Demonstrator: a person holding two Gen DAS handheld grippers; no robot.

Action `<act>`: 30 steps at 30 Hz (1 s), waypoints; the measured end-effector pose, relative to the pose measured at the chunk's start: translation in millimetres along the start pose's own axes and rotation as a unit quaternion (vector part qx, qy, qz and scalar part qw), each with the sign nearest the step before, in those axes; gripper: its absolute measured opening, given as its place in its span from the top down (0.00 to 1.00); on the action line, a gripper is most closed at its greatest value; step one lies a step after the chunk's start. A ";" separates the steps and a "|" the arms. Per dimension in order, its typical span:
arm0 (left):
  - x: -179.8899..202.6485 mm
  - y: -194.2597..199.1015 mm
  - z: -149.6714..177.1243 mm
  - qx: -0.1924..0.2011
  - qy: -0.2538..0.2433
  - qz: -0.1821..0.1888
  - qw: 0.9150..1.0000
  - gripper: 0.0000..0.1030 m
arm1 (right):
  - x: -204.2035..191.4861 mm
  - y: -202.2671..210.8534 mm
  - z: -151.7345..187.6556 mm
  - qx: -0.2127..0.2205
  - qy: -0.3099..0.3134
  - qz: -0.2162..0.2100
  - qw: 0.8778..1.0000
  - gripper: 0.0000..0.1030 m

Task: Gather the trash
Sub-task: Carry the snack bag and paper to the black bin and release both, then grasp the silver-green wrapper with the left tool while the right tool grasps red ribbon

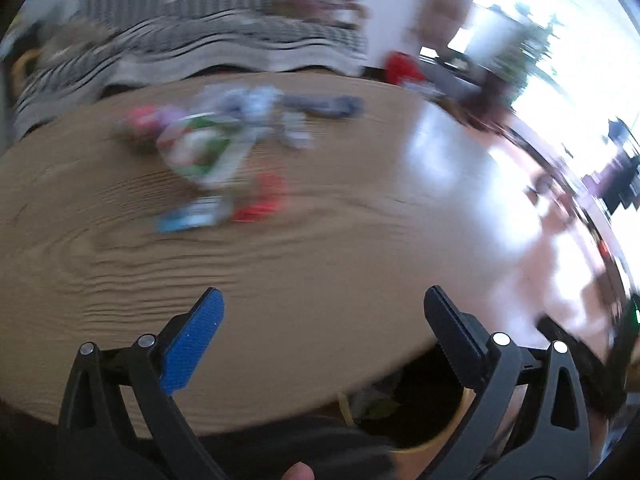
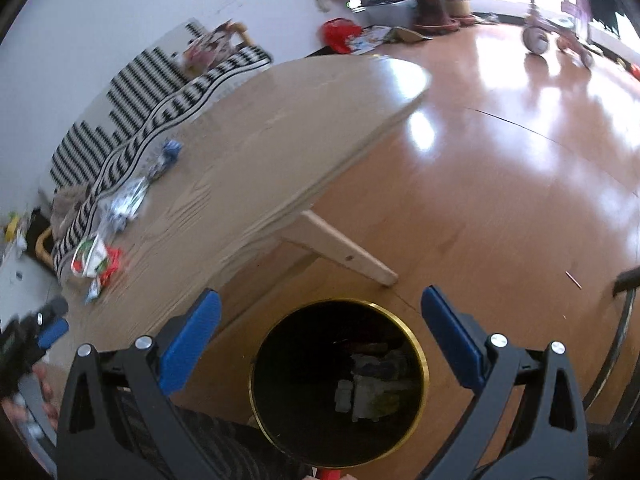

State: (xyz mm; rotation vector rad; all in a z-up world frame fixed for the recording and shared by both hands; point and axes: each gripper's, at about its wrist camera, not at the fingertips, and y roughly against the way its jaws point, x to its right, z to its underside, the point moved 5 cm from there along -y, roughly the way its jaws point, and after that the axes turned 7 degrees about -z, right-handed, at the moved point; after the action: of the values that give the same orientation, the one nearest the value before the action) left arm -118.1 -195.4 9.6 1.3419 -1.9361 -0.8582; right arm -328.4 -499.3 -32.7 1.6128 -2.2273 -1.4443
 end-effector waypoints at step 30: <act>-116.2 -65.5 -22.6 -0.055 -0.040 -0.083 0.994 0.06 | -283.7 -182.3 -13.1 -0.095 0.241 -0.075 0.963 0.06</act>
State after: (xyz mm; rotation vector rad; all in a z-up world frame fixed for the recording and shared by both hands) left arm -31.2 -106.5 -43.7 1.4351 -1.8263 -1.0983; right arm -58.4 -297.1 -20.5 1.8524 -1.6811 -1.0928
